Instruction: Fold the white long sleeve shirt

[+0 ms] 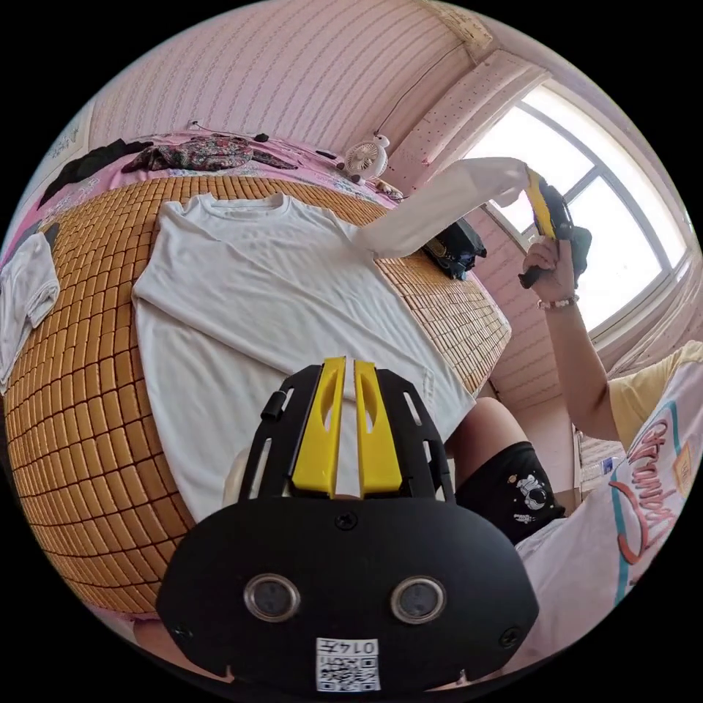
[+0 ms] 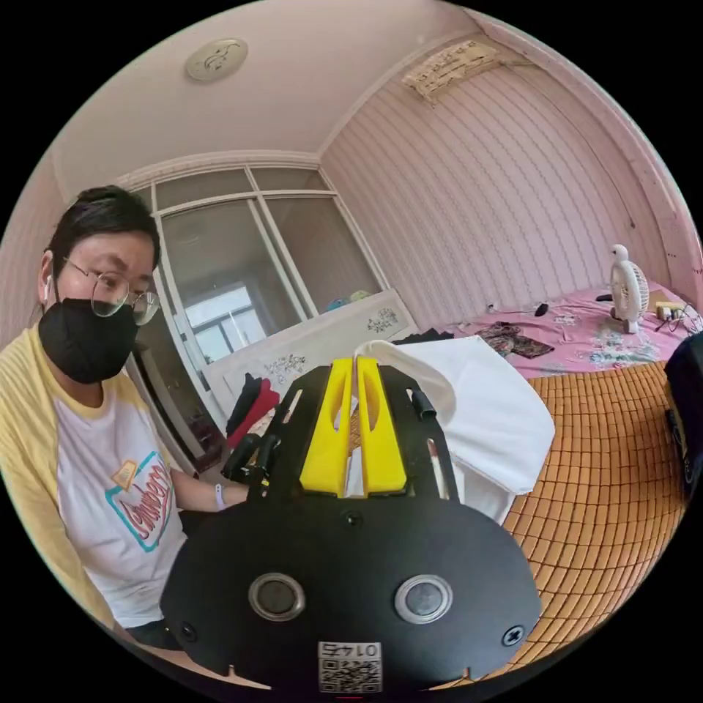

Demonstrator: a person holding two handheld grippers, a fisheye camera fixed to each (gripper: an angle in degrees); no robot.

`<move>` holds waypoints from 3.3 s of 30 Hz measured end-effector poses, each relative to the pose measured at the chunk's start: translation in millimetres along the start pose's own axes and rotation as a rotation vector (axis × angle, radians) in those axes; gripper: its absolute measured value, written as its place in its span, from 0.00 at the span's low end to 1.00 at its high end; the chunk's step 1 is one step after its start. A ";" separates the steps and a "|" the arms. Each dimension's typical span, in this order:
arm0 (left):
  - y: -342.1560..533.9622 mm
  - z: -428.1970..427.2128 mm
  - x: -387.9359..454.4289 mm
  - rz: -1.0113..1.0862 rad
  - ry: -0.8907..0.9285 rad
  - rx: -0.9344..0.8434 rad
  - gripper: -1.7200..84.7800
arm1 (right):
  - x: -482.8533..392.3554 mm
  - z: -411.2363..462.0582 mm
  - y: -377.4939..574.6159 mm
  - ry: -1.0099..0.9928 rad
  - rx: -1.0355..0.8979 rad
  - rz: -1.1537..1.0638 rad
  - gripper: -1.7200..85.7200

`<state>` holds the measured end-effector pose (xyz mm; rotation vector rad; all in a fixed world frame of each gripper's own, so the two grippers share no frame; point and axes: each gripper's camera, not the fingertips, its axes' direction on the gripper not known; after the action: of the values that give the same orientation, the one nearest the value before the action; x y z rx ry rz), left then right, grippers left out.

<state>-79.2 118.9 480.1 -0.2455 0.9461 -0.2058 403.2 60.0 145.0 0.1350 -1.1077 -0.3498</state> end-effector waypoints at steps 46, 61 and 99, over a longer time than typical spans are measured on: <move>-33.3 -121.8 -85.7 -0.168 -0.135 0.047 0.09 | -31.7 271.3 122.0 0.015 -0.982 0.025 0.10; -231.0 -45.2 -198.9 -0.139 -0.238 0.044 0.16 | 223.3 247.9 -29.5 0.663 -0.520 0.192 0.15; 58.5 -121.0 -80.6 -0.134 -0.027 0.012 0.01 | 16.9 159.7 57.2 0.392 -0.737 0.270 0.07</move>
<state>-220.4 183.0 457.2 -0.2996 0.9025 -0.3304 279.3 118.5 246.5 -0.5733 -0.5472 -0.4456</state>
